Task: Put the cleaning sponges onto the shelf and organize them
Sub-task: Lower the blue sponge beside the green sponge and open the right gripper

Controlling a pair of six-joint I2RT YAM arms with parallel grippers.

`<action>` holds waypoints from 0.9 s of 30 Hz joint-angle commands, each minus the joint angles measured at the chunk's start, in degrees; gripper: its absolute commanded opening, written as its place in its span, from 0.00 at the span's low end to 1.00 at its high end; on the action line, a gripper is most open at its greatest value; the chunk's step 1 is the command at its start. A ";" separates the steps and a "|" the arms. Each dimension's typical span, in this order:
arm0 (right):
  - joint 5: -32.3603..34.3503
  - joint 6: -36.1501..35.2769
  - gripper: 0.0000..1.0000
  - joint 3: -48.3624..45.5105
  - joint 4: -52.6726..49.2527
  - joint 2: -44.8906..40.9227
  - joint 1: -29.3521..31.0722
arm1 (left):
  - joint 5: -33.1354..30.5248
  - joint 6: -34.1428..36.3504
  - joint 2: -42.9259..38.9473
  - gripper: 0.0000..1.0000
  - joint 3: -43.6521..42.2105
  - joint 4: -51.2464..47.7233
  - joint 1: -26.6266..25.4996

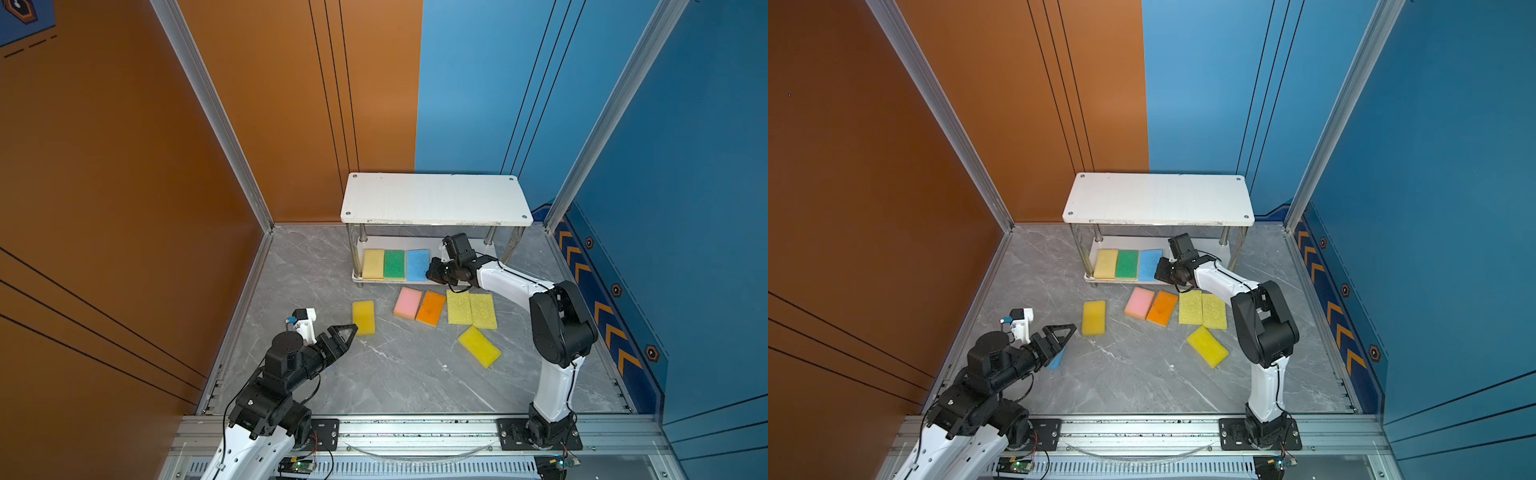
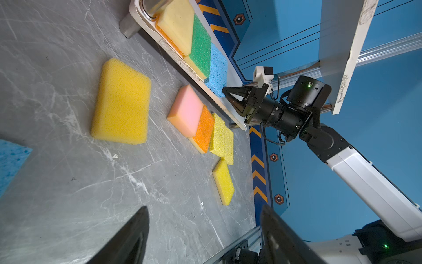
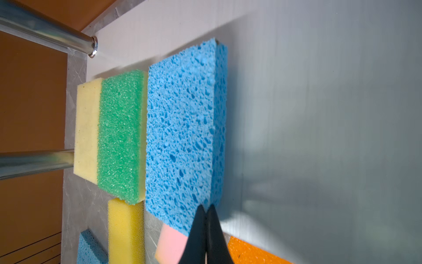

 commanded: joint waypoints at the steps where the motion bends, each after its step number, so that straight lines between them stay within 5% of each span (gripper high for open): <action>1: -0.78 -0.41 0.00 1.88 0.90 1.29 -0.26 | 1.69 -0.10 -0.51 0.77 -0.86 -0.67 0.64; 15: -2.75 -0.65 0.00 3.09 1.08 2.32 -0.57 | 2.64 -0.22 -0.33 0.77 -0.67 -0.68 1.66; 20: -2.93 -0.58 0.22 2.98 1.04 2.26 -0.69 | 2.95 -0.13 0.00 0.77 -0.62 -0.63 2.05; 27: -2.67 -0.50 0.37 2.49 1.04 2.27 -0.75 | 3.31 -0.12 -0.04 0.77 -0.42 -0.59 2.23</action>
